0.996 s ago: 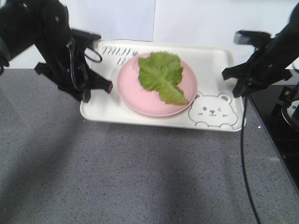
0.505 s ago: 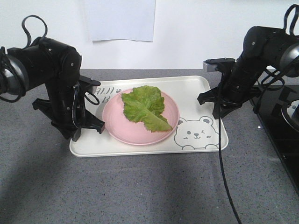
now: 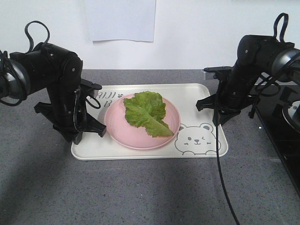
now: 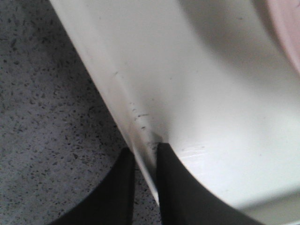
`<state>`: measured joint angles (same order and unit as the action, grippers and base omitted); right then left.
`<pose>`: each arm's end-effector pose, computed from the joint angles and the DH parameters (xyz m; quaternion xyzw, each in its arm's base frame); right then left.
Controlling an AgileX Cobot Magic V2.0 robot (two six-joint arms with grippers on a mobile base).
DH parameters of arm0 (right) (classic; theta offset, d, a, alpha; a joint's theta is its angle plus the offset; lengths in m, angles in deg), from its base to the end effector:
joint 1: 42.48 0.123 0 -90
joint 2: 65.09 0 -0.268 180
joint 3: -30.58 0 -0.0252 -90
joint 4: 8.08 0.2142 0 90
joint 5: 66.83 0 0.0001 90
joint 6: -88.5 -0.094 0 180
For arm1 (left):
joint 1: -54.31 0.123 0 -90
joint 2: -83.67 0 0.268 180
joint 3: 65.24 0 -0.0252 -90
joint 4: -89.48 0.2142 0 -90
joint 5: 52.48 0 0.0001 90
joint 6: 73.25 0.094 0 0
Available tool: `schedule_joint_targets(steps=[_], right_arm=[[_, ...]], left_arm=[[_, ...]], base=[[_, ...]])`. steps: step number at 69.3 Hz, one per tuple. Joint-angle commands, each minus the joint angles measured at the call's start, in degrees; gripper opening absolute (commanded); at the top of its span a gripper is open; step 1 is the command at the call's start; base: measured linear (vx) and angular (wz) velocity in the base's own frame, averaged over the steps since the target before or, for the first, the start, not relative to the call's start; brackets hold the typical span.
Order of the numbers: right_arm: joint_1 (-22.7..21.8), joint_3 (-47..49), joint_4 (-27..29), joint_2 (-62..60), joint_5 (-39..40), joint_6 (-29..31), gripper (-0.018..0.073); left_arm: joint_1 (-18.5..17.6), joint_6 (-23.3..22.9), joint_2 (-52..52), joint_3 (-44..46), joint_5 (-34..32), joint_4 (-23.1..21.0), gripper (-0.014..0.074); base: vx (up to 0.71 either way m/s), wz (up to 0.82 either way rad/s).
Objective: Transfer vegetables to tray and serve
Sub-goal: 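Lower the cream tray onto the grey counter with both grippers, then open both grippers to release the tray edges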
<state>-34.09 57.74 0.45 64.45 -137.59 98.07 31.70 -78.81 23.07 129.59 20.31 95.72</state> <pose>0.3904 0.0709 0.2160 -0.1354 0.9864 0.0709 0.0604 0.3265 -0.1254 0.2336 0.1627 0.9850 0.0452 0.0351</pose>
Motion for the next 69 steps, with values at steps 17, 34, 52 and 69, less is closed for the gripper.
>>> schedule_joint_targets(steps=[17,34,52,69], right_arm=[[1.8,1.5,5.7,-3.5,-2.8,2.2,0.0061],[1.8,1.5,6.0,-3.5,-2.8,2.0,0.0204],[1.8,1.5,6.1,-3.5,-2.8,0.6,0.0358],[1.9,1.5,6.4,-3.5,-2.8,-0.2,0.0375]], left_arm=[[-1.7,2.9,-3.4,1.7,-5.0,-4.1,-0.0006],[-1.7,2.9,-3.4,1.7,-3.8,-4.1,0.0001],[-1.7,2.8,-3.4,1.7,-2.3,-4.1,0.0048],[-1.7,2.5,-3.4,1.7,-1.8,-3.5,0.0128]], base=[[0.00,0.00],[0.00,0.00],[0.00,0.00],[0.00,0.00]])
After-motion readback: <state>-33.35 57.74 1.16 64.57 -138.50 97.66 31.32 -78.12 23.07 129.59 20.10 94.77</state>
